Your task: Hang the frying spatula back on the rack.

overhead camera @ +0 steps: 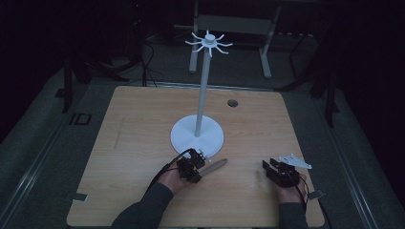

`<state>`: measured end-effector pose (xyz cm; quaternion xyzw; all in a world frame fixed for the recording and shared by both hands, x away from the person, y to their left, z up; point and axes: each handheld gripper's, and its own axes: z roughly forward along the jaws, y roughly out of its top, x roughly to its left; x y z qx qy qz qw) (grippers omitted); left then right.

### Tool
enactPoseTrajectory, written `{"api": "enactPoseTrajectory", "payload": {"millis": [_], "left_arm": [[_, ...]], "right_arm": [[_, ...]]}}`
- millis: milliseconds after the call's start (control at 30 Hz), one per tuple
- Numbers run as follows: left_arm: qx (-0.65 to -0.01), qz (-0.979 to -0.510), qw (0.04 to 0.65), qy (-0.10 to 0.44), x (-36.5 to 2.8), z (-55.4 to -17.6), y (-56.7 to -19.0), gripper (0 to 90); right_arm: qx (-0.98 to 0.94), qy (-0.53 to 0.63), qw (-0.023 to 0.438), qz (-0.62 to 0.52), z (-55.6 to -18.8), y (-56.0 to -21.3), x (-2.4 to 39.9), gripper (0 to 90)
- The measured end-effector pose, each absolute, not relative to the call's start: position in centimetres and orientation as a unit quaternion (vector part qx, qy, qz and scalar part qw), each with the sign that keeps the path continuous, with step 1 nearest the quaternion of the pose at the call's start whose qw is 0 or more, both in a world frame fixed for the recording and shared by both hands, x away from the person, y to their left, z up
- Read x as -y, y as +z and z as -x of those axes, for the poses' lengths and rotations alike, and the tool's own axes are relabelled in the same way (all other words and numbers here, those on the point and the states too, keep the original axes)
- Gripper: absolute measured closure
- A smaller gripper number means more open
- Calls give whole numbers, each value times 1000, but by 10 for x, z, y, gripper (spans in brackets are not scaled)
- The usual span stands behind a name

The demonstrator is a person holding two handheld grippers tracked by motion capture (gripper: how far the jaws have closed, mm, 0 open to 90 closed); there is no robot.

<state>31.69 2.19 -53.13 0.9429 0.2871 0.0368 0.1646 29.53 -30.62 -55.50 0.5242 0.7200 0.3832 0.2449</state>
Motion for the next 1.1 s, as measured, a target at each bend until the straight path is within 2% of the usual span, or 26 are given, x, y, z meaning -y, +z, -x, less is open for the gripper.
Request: {"api": "enactPoseTrajectory", "payload": {"millis": [400,867,1100], "left_arm": [[-282,-948,142,39,-8,-323,-531,739],[-276,-957,82,24,11,-335,-527,740],[-271,-957,93,37,9,-330,-528,748]], "right_arm": [[-727,377,246,-519,-296,-556,303,612],[-733,371,242,-515,-296,-557,301,605],[-734,370,243,-515,-296,-557,302,604]]}}
